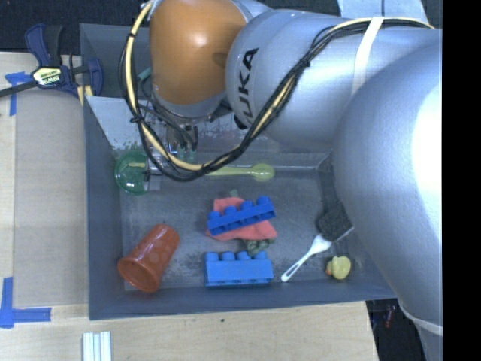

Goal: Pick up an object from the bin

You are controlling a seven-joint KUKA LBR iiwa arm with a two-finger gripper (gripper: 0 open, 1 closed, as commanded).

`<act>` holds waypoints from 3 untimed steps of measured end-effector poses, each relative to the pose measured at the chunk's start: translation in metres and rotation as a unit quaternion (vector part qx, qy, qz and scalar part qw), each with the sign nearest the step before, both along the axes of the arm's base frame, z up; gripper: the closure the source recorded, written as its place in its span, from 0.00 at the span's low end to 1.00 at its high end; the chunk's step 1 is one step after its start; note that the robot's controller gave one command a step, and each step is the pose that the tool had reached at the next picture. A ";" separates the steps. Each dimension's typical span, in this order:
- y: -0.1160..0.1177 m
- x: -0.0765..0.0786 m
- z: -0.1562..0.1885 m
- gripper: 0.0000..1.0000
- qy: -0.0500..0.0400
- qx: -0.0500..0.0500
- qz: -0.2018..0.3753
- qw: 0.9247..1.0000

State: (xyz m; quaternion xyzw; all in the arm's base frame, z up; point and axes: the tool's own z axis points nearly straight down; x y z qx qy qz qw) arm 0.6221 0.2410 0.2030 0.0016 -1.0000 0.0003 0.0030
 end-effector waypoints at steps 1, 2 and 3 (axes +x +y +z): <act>-0.001 0.002 0.005 0.00 -0.004 0.001 -0.002 1.000; -0.033 -0.008 -0.061 0.00 -0.006 0.001 0.019 1.000; -0.023 -0.013 -0.056 0.00 -0.005 0.001 0.024 1.000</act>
Offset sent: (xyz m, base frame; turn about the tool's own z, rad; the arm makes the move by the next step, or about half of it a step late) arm -0.0153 -0.0521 -0.0991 -0.0588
